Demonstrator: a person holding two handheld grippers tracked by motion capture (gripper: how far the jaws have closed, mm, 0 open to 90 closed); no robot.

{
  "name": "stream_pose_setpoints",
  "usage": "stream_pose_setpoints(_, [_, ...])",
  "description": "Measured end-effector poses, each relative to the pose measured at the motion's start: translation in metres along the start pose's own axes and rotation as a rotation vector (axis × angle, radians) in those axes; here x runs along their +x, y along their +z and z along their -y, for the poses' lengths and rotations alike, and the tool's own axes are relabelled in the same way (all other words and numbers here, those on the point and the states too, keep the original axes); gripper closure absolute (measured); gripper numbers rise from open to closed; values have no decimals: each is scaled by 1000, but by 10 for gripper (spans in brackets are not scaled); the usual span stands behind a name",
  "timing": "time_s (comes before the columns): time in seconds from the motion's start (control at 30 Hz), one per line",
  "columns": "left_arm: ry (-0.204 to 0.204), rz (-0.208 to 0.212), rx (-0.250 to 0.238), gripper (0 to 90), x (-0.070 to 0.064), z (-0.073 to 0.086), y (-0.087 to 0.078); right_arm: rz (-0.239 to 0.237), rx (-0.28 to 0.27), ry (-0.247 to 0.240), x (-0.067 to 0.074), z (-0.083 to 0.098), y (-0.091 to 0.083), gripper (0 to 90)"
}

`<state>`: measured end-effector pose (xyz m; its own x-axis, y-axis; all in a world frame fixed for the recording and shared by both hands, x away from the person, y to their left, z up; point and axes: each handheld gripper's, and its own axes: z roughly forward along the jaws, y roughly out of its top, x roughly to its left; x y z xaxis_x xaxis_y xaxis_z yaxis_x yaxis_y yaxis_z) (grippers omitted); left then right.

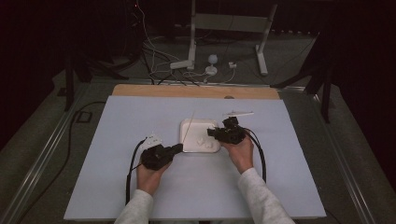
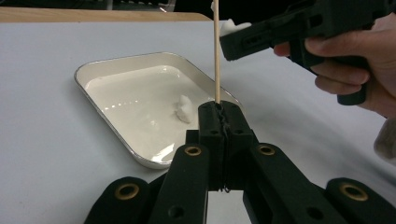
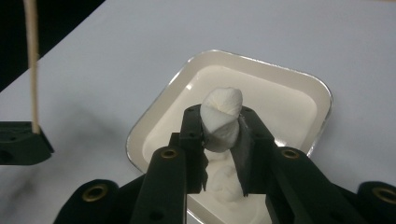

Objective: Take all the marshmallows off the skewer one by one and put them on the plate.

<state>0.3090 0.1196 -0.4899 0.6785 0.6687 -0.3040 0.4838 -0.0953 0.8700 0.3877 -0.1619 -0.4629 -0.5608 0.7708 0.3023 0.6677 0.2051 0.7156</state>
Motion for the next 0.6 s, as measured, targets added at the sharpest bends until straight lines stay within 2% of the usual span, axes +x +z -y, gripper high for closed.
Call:
stream_pose_setpoints(0.27, [-2, 3, 3, 900, -1, 0, 1, 8, 27, 24, -7, 9, 10, 704])
stream_pose_setpoints(0.33, [-1, 3, 4, 900, -1, 0, 2, 24, 28, 36, -9, 11, 11, 613])
stream_pose_setpoints(0.4, [-3, 2, 4, 900, -1, 0, 1, 39, 19, 46, -11, 11, 12, 462])
stream_pose_setpoints(0.5, [-3, 1, 5, 900, -1, 0, 1, 11, 4, 80, -15, 10, 11, 364])
stream_pose_setpoints(0.6, [-6, -1, 3, 900, -1, 0, 1, -3, -31, 95, -16, 10, 7, 287])
